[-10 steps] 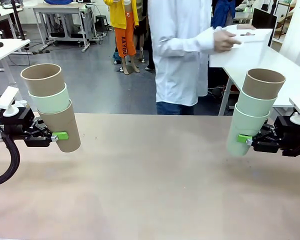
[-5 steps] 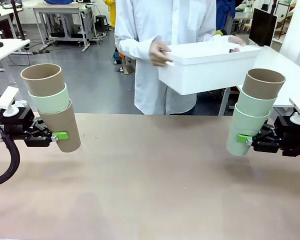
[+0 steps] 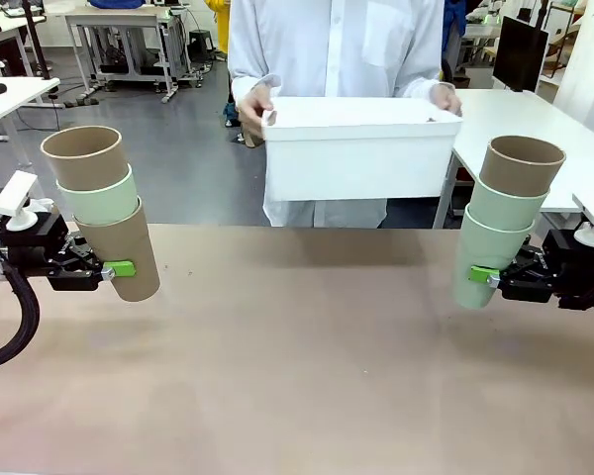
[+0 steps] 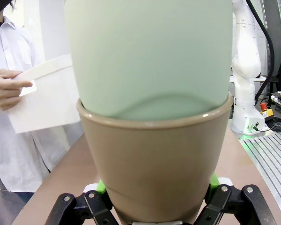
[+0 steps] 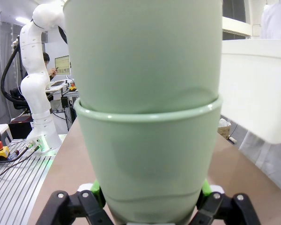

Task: Stack the cups and store them in the basket.
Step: Place the stack of Reusable plastic cups into the Pantry Basket.

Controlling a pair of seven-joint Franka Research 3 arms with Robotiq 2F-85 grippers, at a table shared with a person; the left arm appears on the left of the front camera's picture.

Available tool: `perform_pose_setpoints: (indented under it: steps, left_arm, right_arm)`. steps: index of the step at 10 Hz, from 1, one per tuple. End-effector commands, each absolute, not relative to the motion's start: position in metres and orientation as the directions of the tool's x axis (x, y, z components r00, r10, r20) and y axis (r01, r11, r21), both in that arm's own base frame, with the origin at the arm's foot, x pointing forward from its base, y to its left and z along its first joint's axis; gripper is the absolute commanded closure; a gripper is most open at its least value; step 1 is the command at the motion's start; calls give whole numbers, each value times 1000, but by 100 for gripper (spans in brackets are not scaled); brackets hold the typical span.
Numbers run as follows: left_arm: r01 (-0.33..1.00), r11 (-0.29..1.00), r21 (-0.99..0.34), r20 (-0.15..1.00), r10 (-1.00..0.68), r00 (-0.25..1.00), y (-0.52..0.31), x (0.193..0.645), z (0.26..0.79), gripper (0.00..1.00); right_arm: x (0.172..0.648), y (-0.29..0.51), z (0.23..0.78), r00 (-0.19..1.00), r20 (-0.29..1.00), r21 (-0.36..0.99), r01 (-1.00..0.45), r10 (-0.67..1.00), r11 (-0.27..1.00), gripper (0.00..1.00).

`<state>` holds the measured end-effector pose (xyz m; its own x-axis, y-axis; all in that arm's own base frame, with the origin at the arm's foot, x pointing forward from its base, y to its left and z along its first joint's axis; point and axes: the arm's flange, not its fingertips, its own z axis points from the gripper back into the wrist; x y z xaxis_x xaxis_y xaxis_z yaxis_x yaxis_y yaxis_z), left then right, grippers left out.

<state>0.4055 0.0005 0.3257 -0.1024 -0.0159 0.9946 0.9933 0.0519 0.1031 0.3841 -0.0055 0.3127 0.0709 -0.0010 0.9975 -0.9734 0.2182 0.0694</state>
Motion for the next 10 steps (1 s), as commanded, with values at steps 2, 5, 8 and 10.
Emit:
perform_pose_setpoints:
  steps: [2,5,8,10]
  left_arm:
    - [992,62,114,993,-3,-114,-2,406,330,15]
    - [992,62,114,993,-3,-114,-2,406,330,15]
    - [992,62,114,993,-3,-114,-2,406,330,15]
    - [992,62,114,993,-3,-114,-2,406,330,15]
  right_arm:
    - [385,-4,317,61,998,59,-974,4,220,15]
    - [385,-4,317,61,998,59,-974,4,220,15]
    - [385,-4,317,61,998,59,-974,4,220,15]
    - [385,-4,317,61,998,59,-974,4,220,15]
